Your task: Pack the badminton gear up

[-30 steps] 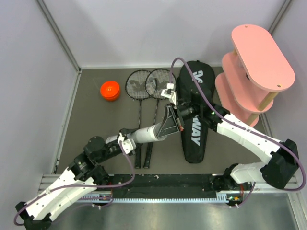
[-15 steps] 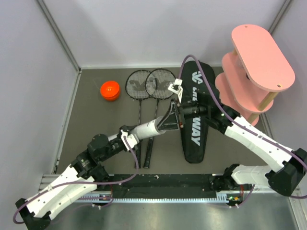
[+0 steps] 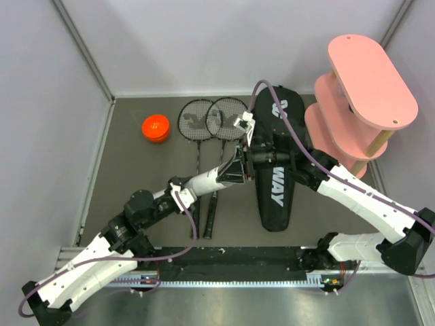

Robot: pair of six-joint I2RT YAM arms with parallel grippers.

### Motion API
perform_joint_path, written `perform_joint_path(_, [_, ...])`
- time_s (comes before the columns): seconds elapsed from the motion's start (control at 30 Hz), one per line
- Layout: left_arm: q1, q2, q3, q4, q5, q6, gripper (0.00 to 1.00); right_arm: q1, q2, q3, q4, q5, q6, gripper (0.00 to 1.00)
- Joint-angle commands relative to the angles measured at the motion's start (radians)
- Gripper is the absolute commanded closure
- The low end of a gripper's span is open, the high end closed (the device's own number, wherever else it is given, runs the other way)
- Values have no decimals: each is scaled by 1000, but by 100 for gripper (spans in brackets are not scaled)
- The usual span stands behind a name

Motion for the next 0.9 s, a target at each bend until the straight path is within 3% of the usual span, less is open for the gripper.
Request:
perform_joint_path(0.0, [-5, -8, 50, 81, -7, -7, 100, 40, 9, 68, -25, 111, -49, 60])
perform_joint_path(0.37, [-4, -8, 48, 80, -52, -10, 100, 47, -24, 74, -30, 148, -60, 59])
perform_joint_path(0.53, [-5, 47, 62, 74, -199, -27, 100, 21, -14, 67, -30, 195, -53, 51])
perform_joint_path(0.63, [-2, 141, 101, 19, -291, -38, 100, 4, -23, 38, -37, 302, -54, 44])
perform_joint_path(0.73, [-4, 214, 129, -14, -317, -46, 100, -25, -34, 1, -37, 356, -54, 41])
perform_joint_path(0.87, [-4, 178, 108, 14, -265, -44, 100, -62, -69, -53, -39, 412, -45, 39])
